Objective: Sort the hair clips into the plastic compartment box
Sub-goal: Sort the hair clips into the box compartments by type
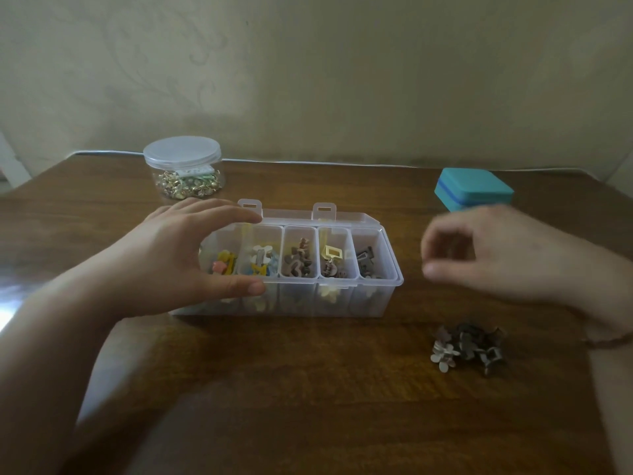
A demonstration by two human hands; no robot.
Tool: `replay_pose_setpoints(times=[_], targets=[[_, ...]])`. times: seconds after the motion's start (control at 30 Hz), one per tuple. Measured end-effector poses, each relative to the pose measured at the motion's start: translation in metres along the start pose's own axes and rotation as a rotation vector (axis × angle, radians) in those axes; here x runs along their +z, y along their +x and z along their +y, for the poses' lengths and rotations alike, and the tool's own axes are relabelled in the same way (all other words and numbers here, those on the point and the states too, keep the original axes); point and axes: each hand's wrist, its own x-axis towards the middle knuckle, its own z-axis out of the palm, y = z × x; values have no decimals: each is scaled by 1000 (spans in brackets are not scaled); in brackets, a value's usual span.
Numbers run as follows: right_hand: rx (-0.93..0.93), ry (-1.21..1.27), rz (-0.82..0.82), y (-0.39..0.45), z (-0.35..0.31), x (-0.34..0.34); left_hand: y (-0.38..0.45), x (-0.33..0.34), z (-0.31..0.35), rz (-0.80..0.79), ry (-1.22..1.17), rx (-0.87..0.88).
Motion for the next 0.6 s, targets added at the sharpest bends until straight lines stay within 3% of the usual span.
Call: replay_pose_setpoints(times=[0.07,0.1,0.23,0.43,0.6], targets=[[84,-76,-389,-3,0,-2,0,0,0,-4,1,0],[110,-60,-502,-3,-3,0,0,0,0,-6,1,-1],[102,-55,-596,-1,-12,9,1,0,-1,-11,-3,-5],[44,14,-351,1,-5,6,1,0,-2,-20,-7,-4],[-109,339,292,4,-16,6,1,0,-2,-27,-10,-6]])
